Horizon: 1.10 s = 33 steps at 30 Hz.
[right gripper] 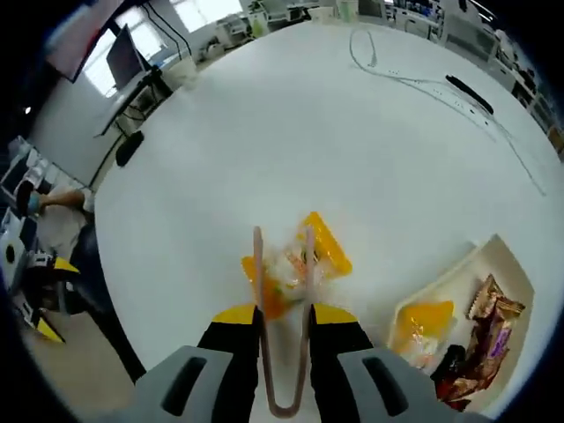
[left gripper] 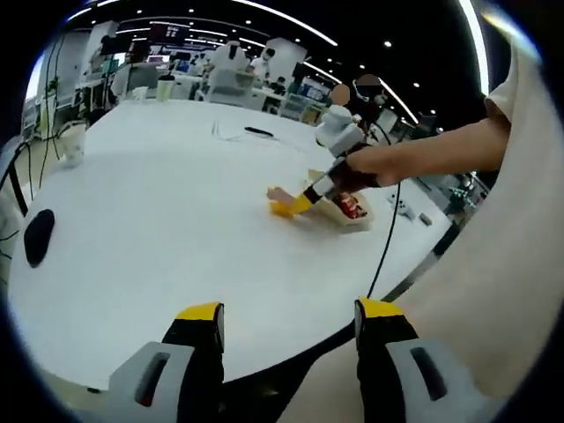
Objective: Place the target food into the container with the food tongs after gripping and lifting it, then release it inside without dropping or visibly crushing the food.
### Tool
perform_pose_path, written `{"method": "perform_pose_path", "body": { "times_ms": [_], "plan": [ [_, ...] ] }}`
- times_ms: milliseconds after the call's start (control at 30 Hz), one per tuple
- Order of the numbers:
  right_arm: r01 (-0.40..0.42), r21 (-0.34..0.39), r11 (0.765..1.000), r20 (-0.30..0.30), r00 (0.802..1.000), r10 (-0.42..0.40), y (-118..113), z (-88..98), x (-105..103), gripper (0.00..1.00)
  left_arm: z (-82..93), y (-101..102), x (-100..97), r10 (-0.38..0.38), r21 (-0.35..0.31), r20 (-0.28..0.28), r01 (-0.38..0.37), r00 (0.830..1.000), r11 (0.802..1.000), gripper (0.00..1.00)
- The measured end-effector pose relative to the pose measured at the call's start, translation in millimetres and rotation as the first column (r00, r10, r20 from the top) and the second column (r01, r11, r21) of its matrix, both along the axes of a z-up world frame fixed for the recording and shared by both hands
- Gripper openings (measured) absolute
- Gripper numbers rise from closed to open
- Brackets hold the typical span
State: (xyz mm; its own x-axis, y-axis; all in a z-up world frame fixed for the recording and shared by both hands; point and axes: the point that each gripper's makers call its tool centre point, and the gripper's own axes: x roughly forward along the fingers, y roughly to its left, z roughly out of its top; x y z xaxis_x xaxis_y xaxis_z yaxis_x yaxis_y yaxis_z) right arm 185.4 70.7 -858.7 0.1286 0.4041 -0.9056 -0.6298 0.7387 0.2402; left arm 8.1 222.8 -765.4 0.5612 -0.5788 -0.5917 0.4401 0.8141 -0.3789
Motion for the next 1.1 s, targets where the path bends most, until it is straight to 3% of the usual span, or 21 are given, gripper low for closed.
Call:
{"method": "perform_pose_path", "body": {
  "times_ms": [300, 500, 600, 733, 1100],
  "plan": [
    [-0.162, -0.035, 0.986, -0.006, 0.987, 0.162, -11.5, 3.1, -33.8, 0.20, -0.1, -1.5, -7.8, -0.014, 0.013, 0.000, 0.014, 1.000, 1.000, 0.60],
    [-0.349, -0.061, 0.935, -0.018, 0.937, 0.349, -11.6, 5.3, -53.8, 0.20, 1.3, -3.2, -7.9, -0.026, 0.020, 0.004, 0.026, 1.000, 0.999, 0.60],
    [-0.439, -0.089, 0.894, -0.031, 0.898, 0.439, -13.4, 4.9, -62.7, 0.20, 2.9, -1.2, -5.1, -0.018, 0.023, 0.011, 0.018, 1.000, 1.000, 0.60],
    [-0.495, -0.110, 0.862, -0.039, 0.869, 0.494, -16.1, 5.3, -67.8, 0.20, 3.5, 0.2, -4.7, -0.015, 0.027, 0.015, 0.015, 1.000, 1.000, 0.60],
    [-0.548, -0.102, 0.830, -0.068, 0.837, 0.544, -29.5, 6.7, -79.5, 0.20, 3.6, 1.5, -7.9, -0.008, 0.029, 0.019, 0.007, 1.000, 1.000, 0.60]
  ]
}}
